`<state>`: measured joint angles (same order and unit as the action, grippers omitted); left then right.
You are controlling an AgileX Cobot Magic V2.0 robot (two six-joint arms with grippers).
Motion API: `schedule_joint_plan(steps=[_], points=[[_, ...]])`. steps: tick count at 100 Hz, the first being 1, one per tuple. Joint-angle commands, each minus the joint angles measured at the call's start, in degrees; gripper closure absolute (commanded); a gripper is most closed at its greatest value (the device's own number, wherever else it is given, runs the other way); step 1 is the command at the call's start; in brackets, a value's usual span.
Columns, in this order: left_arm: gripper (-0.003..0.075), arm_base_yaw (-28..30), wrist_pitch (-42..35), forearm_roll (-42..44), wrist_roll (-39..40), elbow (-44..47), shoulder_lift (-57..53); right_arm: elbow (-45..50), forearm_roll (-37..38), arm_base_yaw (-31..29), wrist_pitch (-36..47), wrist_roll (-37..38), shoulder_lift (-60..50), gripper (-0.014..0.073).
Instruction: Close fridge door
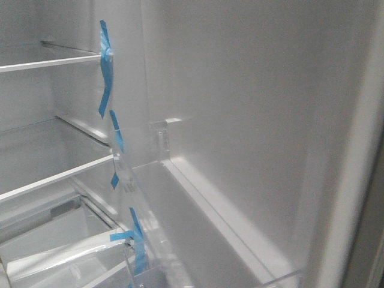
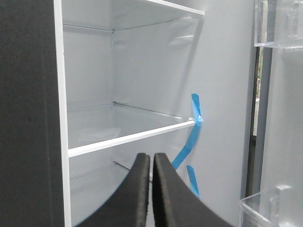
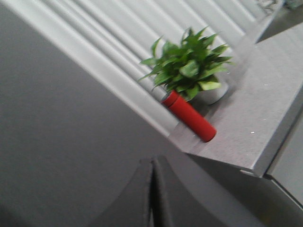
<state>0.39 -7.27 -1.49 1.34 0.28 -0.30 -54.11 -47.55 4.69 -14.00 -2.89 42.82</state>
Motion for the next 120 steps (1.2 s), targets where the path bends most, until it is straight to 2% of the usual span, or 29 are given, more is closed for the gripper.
schedule_joint_plan(steps=[1, 11, 28, 38, 82, 120], points=[[0.0740, -0.2, -4.2, -0.2, 0.1, 2.0, -0.6, -3.8, -2.1, 2.6, -1.5, -4.2, 1.3, 0.0638], [0.0740, -0.2, -4.2, -0.2, 0.1, 2.0, -0.6, -5.9, -5.2, 5.7, -3.6, -9.2, 3.0, 0.0638], [0.0740, -0.2, -4.2, -0.2, 0.1, 2.0, -0.6, -9.6, -11.5, 12.8, -4.6, -23.0, 7.7, 0.0638], [0.0740, -0.2, -4.2, -0.2, 0.1, 2.0, -0.6, -12.5, -13.2, 17.5, -4.6, -27.7, 11.2, 0.0638], [0.0740, -0.2, -4.2, -0.2, 0.1, 2.0, -0.6, -22.8, -13.2, 32.4, -4.5, -37.0, 24.2, 0.0638], [0.0740, -0.2, -4.2, -0.2, 0.1, 2.0, -0.6, -32.5, -13.2, 35.3, -6.3, -41.0, 35.2, 0.0638]])
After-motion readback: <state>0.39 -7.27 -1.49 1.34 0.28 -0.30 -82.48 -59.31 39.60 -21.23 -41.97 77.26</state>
